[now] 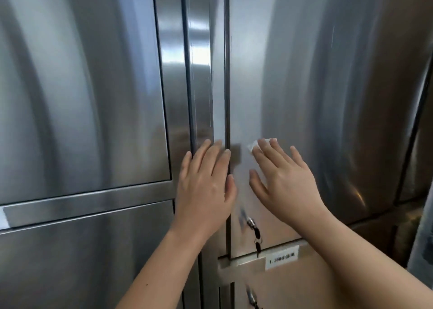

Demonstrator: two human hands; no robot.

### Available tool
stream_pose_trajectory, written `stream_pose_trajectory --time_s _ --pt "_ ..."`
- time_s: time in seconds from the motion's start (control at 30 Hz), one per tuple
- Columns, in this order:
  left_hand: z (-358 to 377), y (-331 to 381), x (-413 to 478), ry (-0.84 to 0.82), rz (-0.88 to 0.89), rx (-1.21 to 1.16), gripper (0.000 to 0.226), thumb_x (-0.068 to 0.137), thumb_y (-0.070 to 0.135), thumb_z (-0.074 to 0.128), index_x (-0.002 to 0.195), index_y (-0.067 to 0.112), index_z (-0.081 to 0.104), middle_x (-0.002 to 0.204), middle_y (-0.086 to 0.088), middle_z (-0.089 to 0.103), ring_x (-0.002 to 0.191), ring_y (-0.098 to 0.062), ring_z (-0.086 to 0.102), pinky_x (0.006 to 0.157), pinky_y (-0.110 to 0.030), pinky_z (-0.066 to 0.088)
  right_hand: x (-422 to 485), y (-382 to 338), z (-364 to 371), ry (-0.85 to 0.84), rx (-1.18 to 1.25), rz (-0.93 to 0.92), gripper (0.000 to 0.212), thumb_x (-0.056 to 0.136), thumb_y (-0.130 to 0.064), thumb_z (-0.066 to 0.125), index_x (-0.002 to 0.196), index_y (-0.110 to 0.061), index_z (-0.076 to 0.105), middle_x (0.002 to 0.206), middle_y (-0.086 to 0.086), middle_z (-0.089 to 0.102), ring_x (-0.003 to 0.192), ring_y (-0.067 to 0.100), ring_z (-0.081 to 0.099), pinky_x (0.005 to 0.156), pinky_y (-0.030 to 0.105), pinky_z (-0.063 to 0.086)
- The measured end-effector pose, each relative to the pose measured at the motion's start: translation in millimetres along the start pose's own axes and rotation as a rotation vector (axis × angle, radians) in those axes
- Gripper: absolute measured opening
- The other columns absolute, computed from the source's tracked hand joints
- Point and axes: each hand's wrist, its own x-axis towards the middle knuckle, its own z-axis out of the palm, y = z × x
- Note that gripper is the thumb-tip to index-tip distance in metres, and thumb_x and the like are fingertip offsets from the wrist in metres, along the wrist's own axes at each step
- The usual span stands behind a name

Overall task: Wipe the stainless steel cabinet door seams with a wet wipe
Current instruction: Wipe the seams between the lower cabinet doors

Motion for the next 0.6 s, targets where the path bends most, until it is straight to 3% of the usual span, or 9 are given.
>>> stream_pose_trajectory --time_s 0.13,0.4,0.6 --pt "19.6 10.1 50.3 0.086 0.031 0.109 0.045 0.082 0.021 0.041 0.118 0.002 0.060 0.132 -0.016 0.053 0.126 -0.033 0.045 0.103 -0.051 0.029 36.8 46.5 11.7 0.071 0.074 -0.077 0.041 0.082 -0.016 0.065 0.117 0.004 0.061 0.126 0.024 0.056 0.115 0.041 0.055 0.091 0.058 0.043" --pt "14.7 1.1 126.5 0.256 0.119 0.320 0.042 0.077 0.016 0.046 0.114 0.000 0.061 0.132 -0.019 0.051 0.126 -0.036 0.044 0.101 -0.050 0.033 107.5 74.9 35.3 0.167 0.189 -0.194 0.049 0.076 -0.013 0.066 0.121 0.005 0.058 0.132 0.024 0.052 0.118 0.042 0.052 0.091 0.055 0.044" --pt "-4.6 -14.0 164.3 0.246 0.092 0.348 0.045 0.079 0.015 0.046 0.118 -0.003 0.058 0.137 -0.020 0.046 0.130 -0.038 0.038 0.102 -0.055 0.030 144.6 76.7 44.4 0.194 0.200 -0.179 0.054 0.074 -0.013 0.068 0.124 0.005 0.055 0.135 0.024 0.048 0.121 0.041 0.050 0.092 0.054 0.043"
